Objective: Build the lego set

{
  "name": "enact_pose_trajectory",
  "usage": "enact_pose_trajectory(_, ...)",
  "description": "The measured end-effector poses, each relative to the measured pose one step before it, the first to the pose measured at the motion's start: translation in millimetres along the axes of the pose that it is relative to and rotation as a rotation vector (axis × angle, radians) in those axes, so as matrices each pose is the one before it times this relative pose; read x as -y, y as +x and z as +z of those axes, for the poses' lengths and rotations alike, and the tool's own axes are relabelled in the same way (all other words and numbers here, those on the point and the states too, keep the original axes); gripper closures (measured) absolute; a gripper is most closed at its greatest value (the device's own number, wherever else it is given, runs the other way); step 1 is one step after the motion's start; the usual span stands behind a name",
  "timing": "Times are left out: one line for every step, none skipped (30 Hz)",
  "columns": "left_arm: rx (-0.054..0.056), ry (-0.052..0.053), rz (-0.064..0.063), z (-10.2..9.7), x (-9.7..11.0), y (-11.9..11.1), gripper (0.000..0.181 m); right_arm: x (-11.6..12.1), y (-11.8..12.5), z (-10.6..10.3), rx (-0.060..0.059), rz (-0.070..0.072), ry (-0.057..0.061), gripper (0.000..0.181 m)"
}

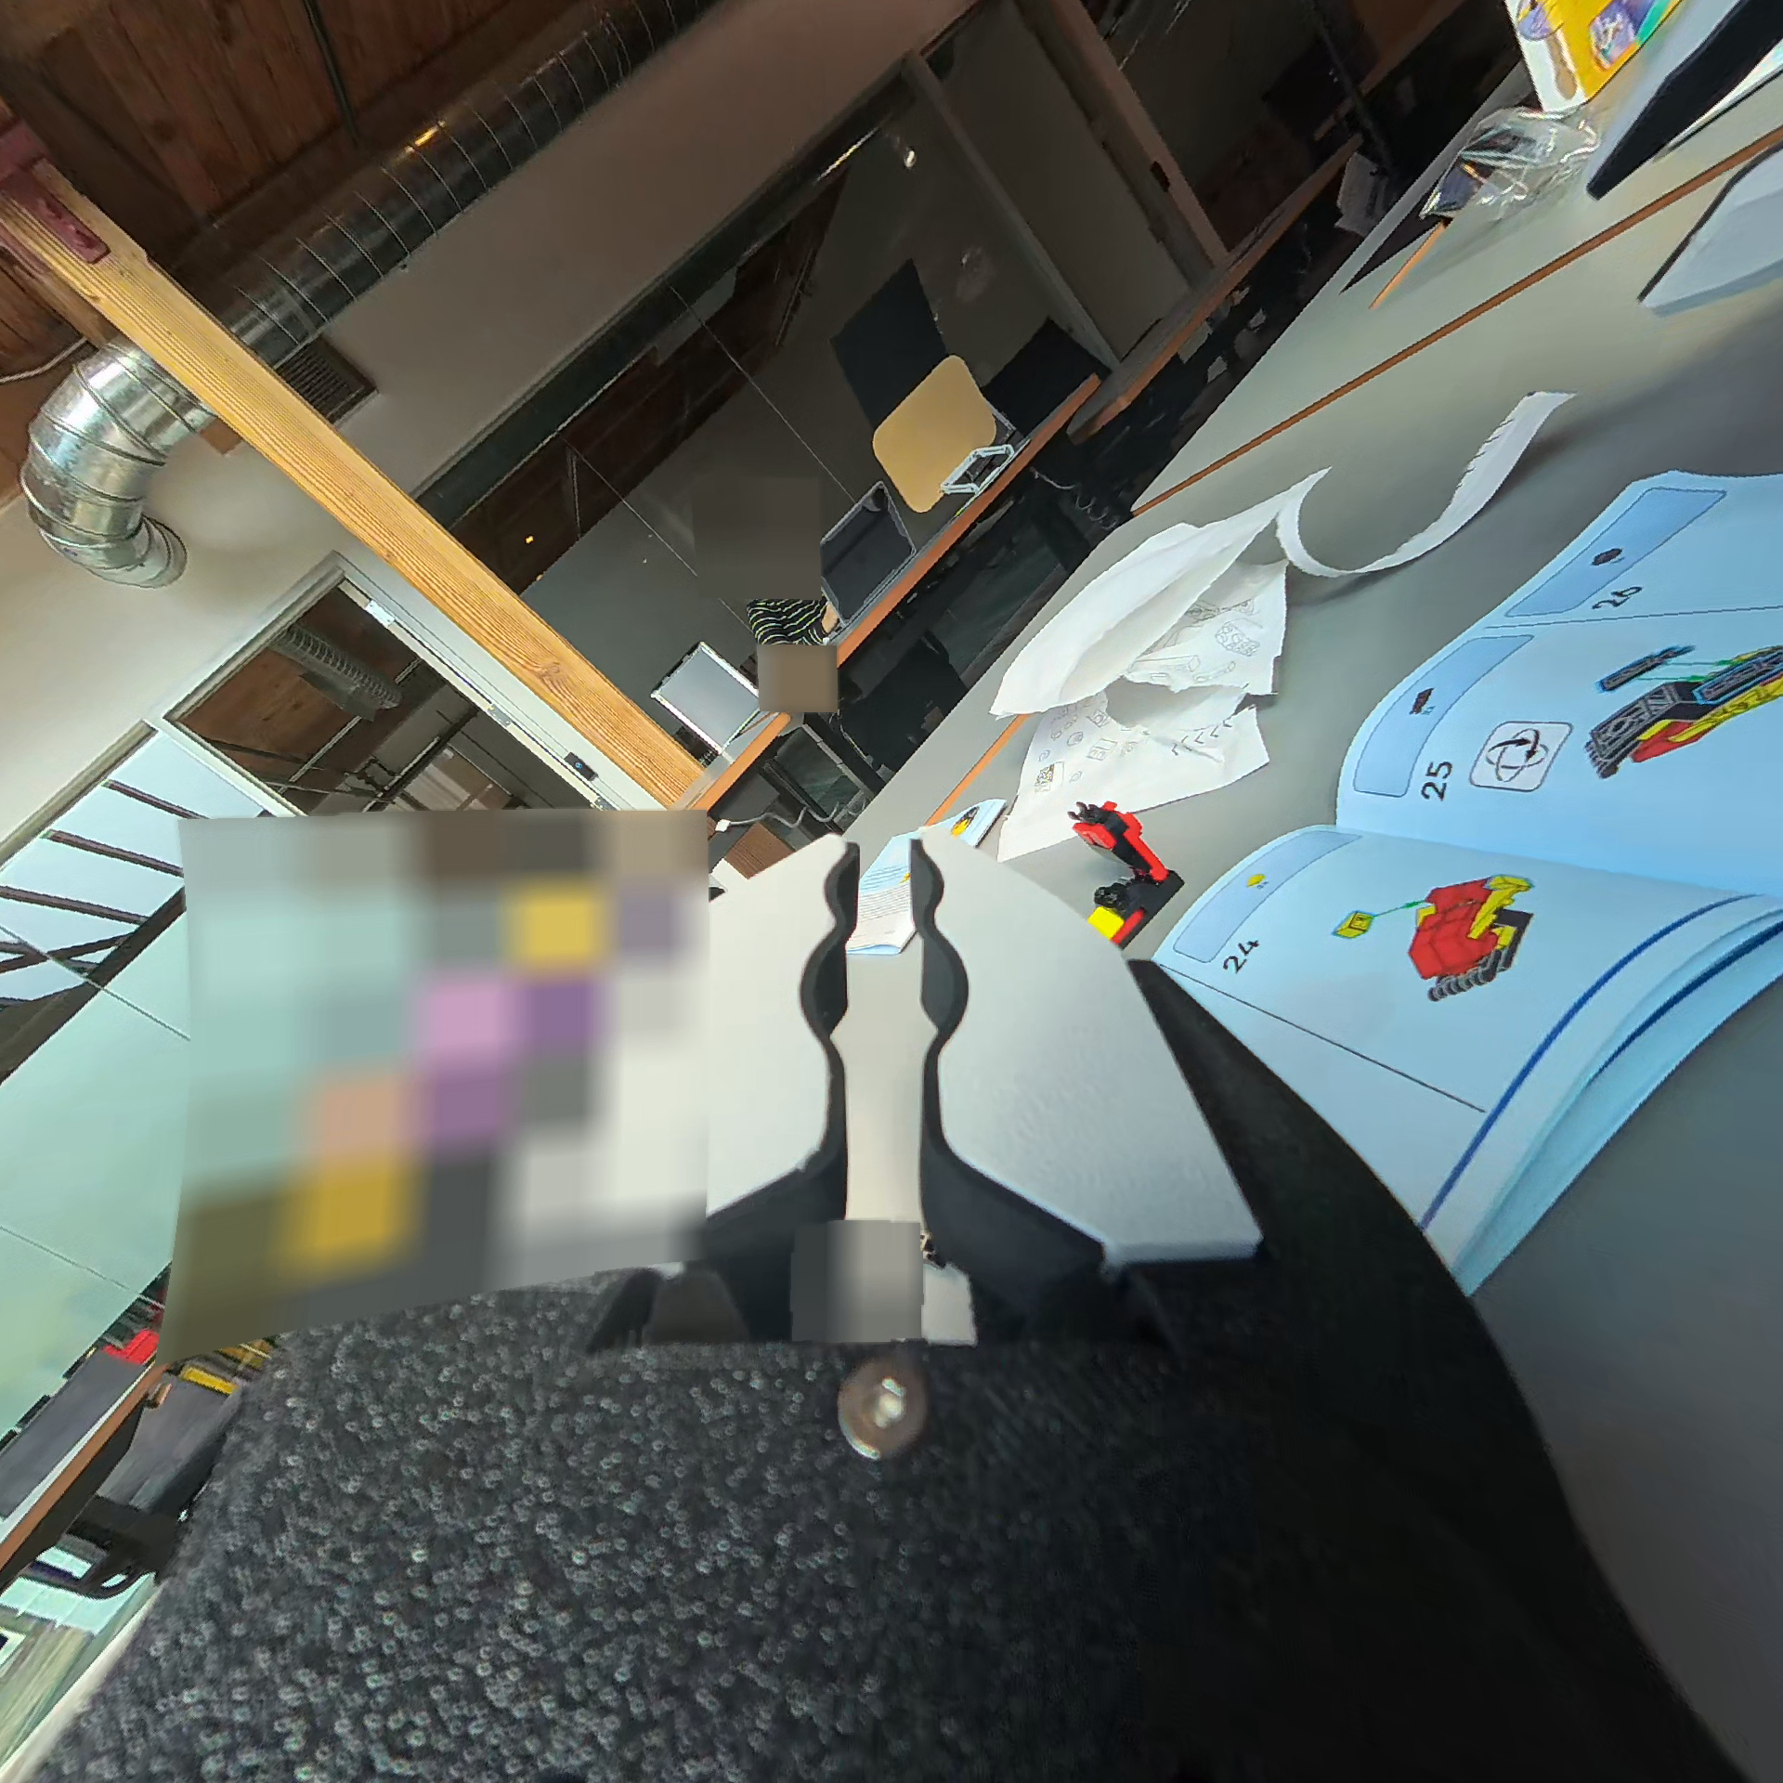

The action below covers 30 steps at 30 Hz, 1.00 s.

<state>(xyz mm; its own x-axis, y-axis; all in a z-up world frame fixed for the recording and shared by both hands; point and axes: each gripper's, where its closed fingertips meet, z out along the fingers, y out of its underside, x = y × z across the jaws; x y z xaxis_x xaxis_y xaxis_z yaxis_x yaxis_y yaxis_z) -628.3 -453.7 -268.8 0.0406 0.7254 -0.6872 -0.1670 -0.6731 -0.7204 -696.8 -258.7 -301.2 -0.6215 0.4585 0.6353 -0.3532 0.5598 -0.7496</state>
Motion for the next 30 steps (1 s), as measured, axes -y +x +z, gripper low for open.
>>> enact_pose_trajectory(0.0007, 0.0004, 0.0063, -0.03, 0.11, 0.39, 0.172, -0.93, 2.68, -0.11, -0.0109, 0.0075, -0.0051, 0.151)
enact_pose_trajectory(-0.0029, 0.0007, 0.0095, -0.05, 0.36, 1.27, 0.172, -0.38, 1.2, -0.16, -0.0031, 0.0042, -0.002, 0.151)
enact_pose_trajectory(-0.0066, -0.0022, 0.0063, 0.35, -0.03, 1.88, 0.172, -0.25, -0.45, 0.13, 0.0051, 0.004, -0.0024, 0.151)
enact_pose_trajectory(-0.0069, -0.0039, 0.0034, 0.38, -0.47, 1.62, 0.172, -0.21, -0.19, 0.31, -0.0009, -0.0008, -0.0052, 0.151)
enact_pose_trajectory(-0.0025, -0.0028, 0.0009, 0.41, -0.46, 0.65, 0.172, -0.21, 0.23, 0.17, -0.006, -0.009, -0.0052, 0.151)
enact_pose_trajectory(0.0016, -0.0014, -0.002, 0.36, -0.39, -0.37, 0.172, -0.63, -0.95, 0.17, 0.0012, -0.0111, -0.0049, 0.151)
enact_pose_trajectory(-0.0002, -0.0032, -0.0044, 0.38, -0.81, -0.27, 0.172, -1.22, -0.91, 0.28, 0.0018, -0.0084, -0.0083, 0.151)
enact_pose_trajectory(0.0, -0.0052, -0.0054, 0.23, -1.12, -0.29, 0.172, -0.94, 0.31, 0.26, -0.005, -0.0056, -0.0052, 0.151)
enact_pose_trajectory(0.0024, -0.0032, -0.006, 0.06, -0.81, -0.83, 0.172, -0.75, -0.01, 0.38, 0.0011, 0.0015, -0.0033, 0.151)
enact_pose_trajectory(0.0021, -0.0008, -0.0059, -0.06, -0.52, -0.71, 0.172, -1.16, -0.43, 0.69, 0.0057, 0.0083, -0.0076, 0.152)
enact_pose_trajectory(-0.0007, -0.0019, -0.0045, 0.19, -0.58, -0.04, 0.172, -0.78, 0.96, 0.44, -0.0035, 0.0057, -0.0072, 0.152)
enact_pose_trajectory(-0.0023, -0.0049, -0.0019, 0.6, -0.99, 0.31, 0.172, 0.66, 1.21, -0.41, -0.0056, 0.0011, 0.003, 0.152)
enact_pose_trajectory(-0.0027, -0.0056, 0.0009, 0.49, -1.0, 0.51, 0.172, 0.61, 0.25, -0.54, 0.0006, 0.0033, 0.0052, 0.152)
enact_pose_trajectory(-0.0015, -0.0035, 0.0018, 0.46, -0.63, 0.52, 0.172, -0.55, 0.37, -0.11, -0.0002, 0.0039, -0.0024, 0.152)
enact_pose_trajectory(-0.0013, -0.0012, -0.0004, 0.1, -0.32, 0.32, 0.172, -1.25, 0.92, 0.12, -0.0039, -0.0002, -0.0061, 0.152)
enact_pose_trajectory(-0.0009, -0.0012, -0.003, -0.13, -0.35, -0.03, 0.172, -0.82, 0.57, 0.18, -0.0014, 0.0005, -0.0047, 0.152)
enact_pose_trajectory(0.0022, -0.0016, -0.0034, -0.29, -0.53, -0.55, 0.172, -0.2, 0.29, -0.03, 0.0004, 0.0023, -0.0039, 0.152)
enact_pose_trajectory(0.005, -0.0016, -0.002, -0.09, -0.48, -1.09, 0.172, 0.7, 0.59, -0.39, -0.0027, -0.0012, 0.0, 0.152)
enact_pose_trajectory(0.0028, -0.0028, -0.0002, 0.06, -0.61, -0.45, 0.172, 1.07, 0.92, -0.6, -0.0058, -0.004, 0.0042, 0.152)
enact_pose_trajectory(-0.0014, -0.0046, 0.0028, 0.38, -0.77, 0.43, 0.172, 0.37, 0.63, -0.41, -0.0034, -0.0015, 0.0026, 0.152)
enact_pose_trajectory(-0.0012, -0.0038, 0.0065, 0.21, -0.36, 0.73, 0.172, -0.55, 0.3, -0.16, -0.0004, 0.0016, -0.0017, 0.152)
enact_pose_trajectory(0.0009, 0.0013, 0.0096, 0.1, 0.42, 0.63, 0.172, -0.99, 0.27, 0.03, 0.0005, 0.0026, -0.0051, 0.152)
enact_pose_trajectory(-0.0015, 0.0031, 0.0111, -0.04, 0.83, 1.13, 0.172, -0.8, 0.67, 0.1, -0.0023, 0.0022, -0.0047, 0.152)
enact_pose_trajectory(0.0012, 0.0015, 0.0123, -0.03, 0.79, 0.69, 0.172, 0.09, 0.82, -0.2, -0.0038, 0.0018, 0.0001, 0.153)
enact_pose_trajectory(0.0041, 0.002, 0.0124, -0.11, 0.82, 0.23, 0.172, 0.68, 0.02, -0.33, 0.0012, 0.0022, 0.0035, 0.153)
enact_pose_trajectory(0.005, 0.003, 0.0104, -0.38, 0.86, -0.16, 0.172, 0.28, -0.17, -0.09, 0.0012, 0.0018, 0.0013, 0.153)
enact_pose_trajectory(0.005, 0.0021, 0.0077, -0.36, 0.79, -0.34, 0.172, -0.16, 0.15, 0.04, -0.0014, -0.0018, -0.0016, 0.153)
enact_pose_trajectory(0.0064, 0.0027, 0.0059, -0.46, 0.67, -0.74, 0.172, -0.57, -0.34, 0.24, 0.0007, -0.0036, -0.0036, 0.153)
enact_pose_trajectory(0.0057, 0.0047, 0.0037, -0.53, 0.88, -0.85, 0.172, -0.49, -0.28, 0.13, 0.0002, -0.0034, -0.0038, 0.153)
enact_pose_trajectory(0.0085, 0.004, 0.0023, -0.43, 0.54, -1.46, 0.172, 0.35, 0.13, -0.09, -0.002, -0.0034, 0.0003, 0.153)
